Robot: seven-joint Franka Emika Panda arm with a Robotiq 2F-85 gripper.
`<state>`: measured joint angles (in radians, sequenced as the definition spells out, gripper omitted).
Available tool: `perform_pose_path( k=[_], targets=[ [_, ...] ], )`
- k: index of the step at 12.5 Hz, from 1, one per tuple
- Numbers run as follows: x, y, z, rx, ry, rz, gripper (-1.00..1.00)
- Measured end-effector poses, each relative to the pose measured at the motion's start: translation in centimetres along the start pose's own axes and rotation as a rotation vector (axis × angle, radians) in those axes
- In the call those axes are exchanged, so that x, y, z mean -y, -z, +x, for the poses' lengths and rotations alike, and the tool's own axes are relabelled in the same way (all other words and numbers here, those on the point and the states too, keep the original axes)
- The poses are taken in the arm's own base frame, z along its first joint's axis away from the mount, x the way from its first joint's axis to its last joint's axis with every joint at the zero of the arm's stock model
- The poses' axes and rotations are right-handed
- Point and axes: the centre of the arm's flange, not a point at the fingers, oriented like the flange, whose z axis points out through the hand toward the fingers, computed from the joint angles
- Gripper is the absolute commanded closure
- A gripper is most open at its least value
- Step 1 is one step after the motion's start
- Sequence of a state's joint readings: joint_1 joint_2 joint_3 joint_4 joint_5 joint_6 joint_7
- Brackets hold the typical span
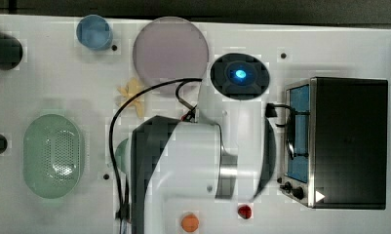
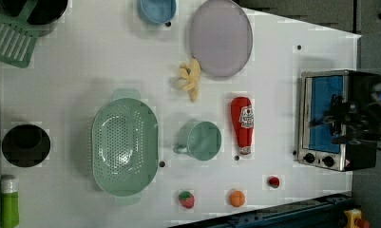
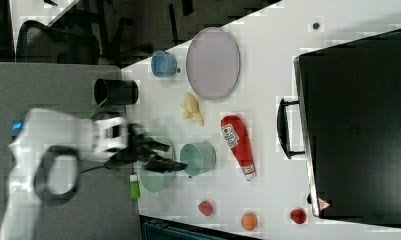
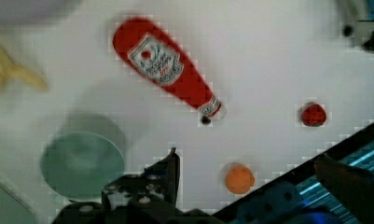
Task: Pick Ketchup from the table and place it in strainer.
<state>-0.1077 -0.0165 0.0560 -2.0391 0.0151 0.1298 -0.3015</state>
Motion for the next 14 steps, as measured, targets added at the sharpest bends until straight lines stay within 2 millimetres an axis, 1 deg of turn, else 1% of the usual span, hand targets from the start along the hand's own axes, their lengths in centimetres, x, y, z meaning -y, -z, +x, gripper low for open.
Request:
perform_pose_path(
  k=[2, 3, 4, 6, 8, 10, 12, 14],
  targets=[
    [1.1, -5.1, 1.5, 0.019, 0.151, -0.008, -1.00],
    [1.4, -7.2, 1.9, 0.028, 0.220, -0.012, -1.00],
    [1.7, -8.9, 2.2, 0.024, 0.287, -0.009, -1.00],
    [2.6, -10.9, 2.6, -0.026, 0.412, 0.003, -1.00],
    [3.4, -11.9, 2.8, -0.075, 0.497, 0.011, -1.00],
    [4.3, -13.1, 3.3, -0.162, 0.548, 0.023, -1.00],
    [4.7, -15.2, 3.4, -0.192, 0.566, 0.033, -1.00],
    [5.2, -18.3, 3.7, -0.182, 0.583, 0.036, -1.00]
  ],
)
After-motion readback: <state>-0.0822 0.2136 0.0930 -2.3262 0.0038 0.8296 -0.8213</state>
